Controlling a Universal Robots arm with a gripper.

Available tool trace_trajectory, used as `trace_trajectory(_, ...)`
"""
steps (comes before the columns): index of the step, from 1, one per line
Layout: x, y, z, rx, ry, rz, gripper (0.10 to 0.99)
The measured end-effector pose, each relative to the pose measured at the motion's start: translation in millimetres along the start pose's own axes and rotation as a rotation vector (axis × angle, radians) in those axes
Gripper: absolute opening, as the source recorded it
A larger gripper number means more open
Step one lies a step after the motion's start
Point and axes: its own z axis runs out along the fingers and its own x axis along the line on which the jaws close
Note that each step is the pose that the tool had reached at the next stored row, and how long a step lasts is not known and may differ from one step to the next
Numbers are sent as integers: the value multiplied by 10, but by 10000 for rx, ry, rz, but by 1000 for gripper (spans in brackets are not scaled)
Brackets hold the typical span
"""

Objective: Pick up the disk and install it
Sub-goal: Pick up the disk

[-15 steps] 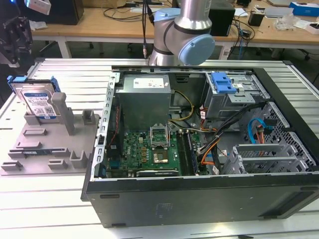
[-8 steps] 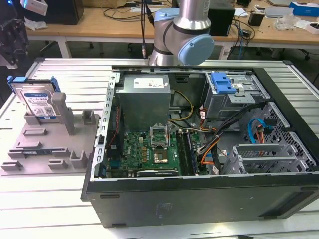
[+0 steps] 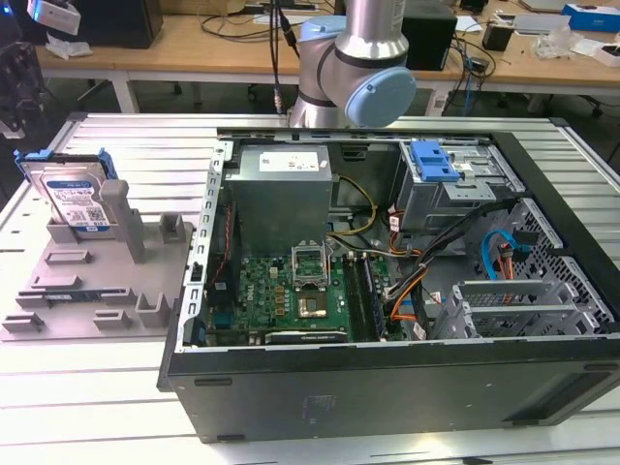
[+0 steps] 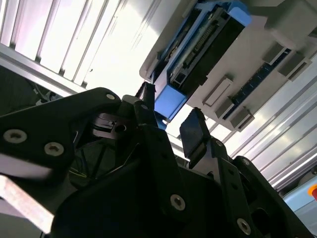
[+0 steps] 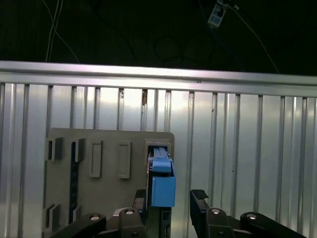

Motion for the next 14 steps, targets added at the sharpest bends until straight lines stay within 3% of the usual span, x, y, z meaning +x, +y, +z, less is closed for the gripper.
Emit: trace_trajectory(14, 20, -5, 11, -2, 13, 322, 482)
